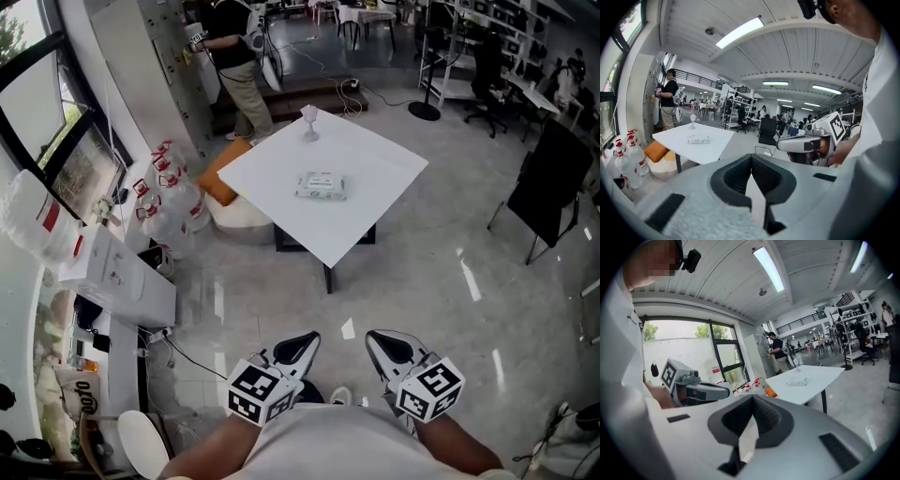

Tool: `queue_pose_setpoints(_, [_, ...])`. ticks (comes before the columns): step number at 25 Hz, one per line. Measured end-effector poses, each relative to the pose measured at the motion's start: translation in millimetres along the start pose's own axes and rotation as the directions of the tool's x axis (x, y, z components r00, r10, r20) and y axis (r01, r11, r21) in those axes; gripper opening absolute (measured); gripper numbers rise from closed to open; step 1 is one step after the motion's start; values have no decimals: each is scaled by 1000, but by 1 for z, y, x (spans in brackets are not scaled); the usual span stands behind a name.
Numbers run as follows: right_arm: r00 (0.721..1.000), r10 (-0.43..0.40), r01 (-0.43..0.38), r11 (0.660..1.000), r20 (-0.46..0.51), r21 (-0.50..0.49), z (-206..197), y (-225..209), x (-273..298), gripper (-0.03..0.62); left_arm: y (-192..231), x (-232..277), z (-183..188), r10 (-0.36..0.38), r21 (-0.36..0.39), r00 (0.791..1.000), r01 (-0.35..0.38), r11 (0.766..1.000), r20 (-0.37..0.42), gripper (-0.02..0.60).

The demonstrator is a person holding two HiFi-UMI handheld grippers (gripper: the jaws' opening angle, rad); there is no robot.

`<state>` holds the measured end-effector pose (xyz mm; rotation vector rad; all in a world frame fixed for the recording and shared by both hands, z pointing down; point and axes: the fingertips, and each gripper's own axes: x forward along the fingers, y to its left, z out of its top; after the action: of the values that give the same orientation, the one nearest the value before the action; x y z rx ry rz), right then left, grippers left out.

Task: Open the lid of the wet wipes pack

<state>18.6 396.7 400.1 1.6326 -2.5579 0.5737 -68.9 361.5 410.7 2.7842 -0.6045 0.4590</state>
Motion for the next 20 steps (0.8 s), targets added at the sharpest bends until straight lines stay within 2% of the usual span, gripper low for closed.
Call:
queue_pose_setpoints(10, [1000,-22,22,1000,-20,9,-2,-30,8,8,14,32,6,-16,-11,1000,16,1000,-10,8])
queue_pose_setpoints(20, [997,-39,39,999,-69,4,-2,-62,51,8,62,71,15,-27,-44,1000,27,999,-5,8])
